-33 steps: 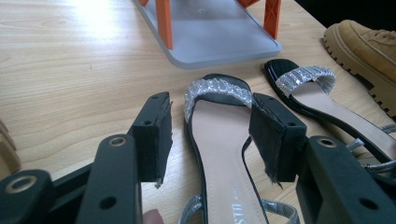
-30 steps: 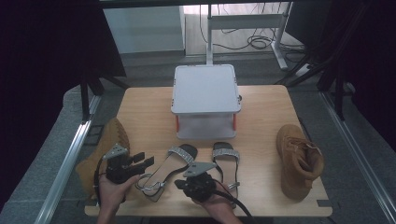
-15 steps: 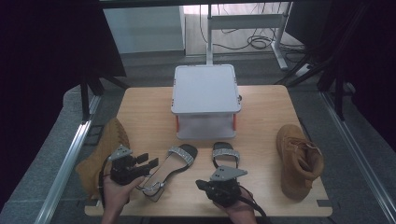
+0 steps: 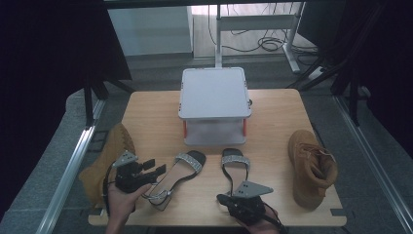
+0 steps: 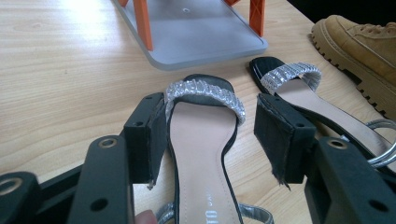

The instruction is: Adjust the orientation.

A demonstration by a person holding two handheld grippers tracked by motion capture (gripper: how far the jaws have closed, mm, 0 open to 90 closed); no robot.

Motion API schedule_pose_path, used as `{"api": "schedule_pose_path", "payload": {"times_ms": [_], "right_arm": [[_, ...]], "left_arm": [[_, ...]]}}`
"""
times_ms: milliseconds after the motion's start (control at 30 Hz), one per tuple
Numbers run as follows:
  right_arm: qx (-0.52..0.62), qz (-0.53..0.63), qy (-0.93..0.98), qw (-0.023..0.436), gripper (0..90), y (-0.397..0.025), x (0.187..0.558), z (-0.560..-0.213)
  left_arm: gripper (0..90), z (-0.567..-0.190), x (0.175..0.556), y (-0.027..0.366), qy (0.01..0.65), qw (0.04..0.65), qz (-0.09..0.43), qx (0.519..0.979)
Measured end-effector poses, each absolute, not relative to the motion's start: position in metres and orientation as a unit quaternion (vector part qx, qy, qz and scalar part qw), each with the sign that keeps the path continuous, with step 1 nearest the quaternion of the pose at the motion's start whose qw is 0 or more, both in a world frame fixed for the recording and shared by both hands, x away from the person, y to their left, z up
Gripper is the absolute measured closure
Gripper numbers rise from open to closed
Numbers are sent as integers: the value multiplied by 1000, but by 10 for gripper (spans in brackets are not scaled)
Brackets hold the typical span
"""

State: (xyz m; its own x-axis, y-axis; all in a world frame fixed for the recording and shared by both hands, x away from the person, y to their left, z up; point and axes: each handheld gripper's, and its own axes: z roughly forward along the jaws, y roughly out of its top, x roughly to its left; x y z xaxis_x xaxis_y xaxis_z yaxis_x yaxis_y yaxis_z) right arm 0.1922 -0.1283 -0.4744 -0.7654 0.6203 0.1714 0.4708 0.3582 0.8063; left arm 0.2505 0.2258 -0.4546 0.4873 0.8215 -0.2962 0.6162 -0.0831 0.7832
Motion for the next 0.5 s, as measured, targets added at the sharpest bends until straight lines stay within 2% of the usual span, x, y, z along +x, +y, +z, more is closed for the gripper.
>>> {"api": "schedule_pose_path", "payload": {"times_ms": [300,500], "right_arm": [[340,437,829,79,898,-125,186,-488],[342,420,837,77,899,-119,185,-499]], "left_arm": [[446,-452,252,224,491,477,129,718],[445,-455,258,221,488,477,115,722]]}}
